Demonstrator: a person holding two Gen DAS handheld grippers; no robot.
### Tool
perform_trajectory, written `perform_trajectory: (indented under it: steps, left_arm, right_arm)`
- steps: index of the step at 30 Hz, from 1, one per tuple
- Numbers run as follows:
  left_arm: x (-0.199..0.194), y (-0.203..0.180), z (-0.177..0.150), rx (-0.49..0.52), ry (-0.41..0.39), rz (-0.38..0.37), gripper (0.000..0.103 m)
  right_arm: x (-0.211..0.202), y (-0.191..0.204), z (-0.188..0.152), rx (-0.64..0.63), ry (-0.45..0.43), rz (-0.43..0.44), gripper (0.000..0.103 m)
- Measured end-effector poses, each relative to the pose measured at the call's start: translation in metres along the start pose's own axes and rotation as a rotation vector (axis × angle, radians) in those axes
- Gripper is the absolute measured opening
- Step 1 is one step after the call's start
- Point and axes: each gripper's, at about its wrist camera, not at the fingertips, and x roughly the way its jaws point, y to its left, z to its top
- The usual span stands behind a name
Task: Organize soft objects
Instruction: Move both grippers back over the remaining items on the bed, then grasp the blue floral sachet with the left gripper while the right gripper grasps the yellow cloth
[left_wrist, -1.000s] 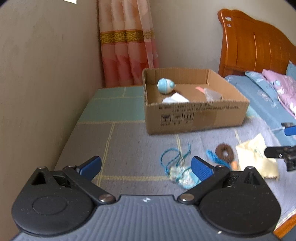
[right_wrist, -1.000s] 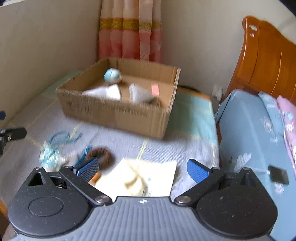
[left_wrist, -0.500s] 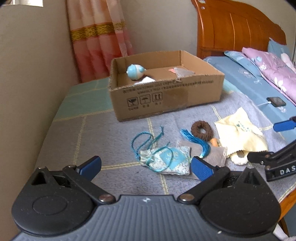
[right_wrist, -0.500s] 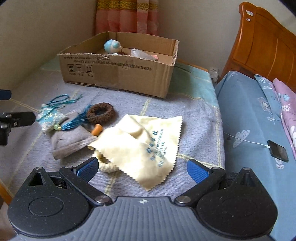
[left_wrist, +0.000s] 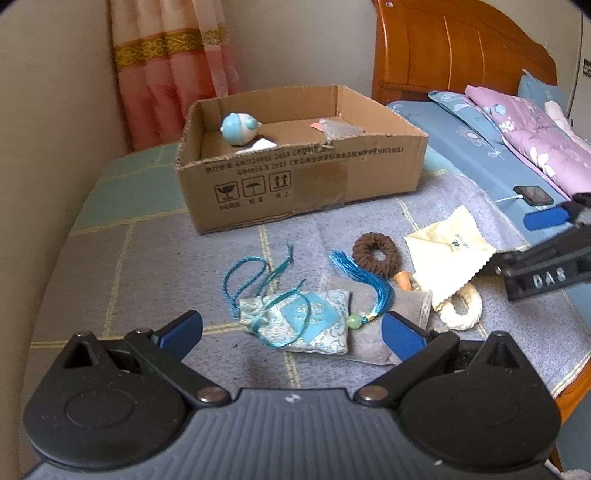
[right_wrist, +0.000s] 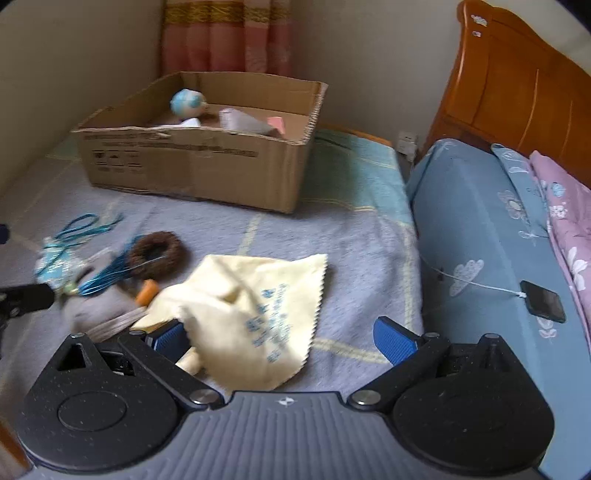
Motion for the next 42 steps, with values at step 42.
perform_trajectory:
  steps: [42]
  left_arm:
    - [0.021, 0.006, -0.002, -0.034, 0.053, -0.009, 0.102]
  right_arm:
    - [0.042, 0.004, 0.009, 0.002, 0.026, 0.139, 0.103]
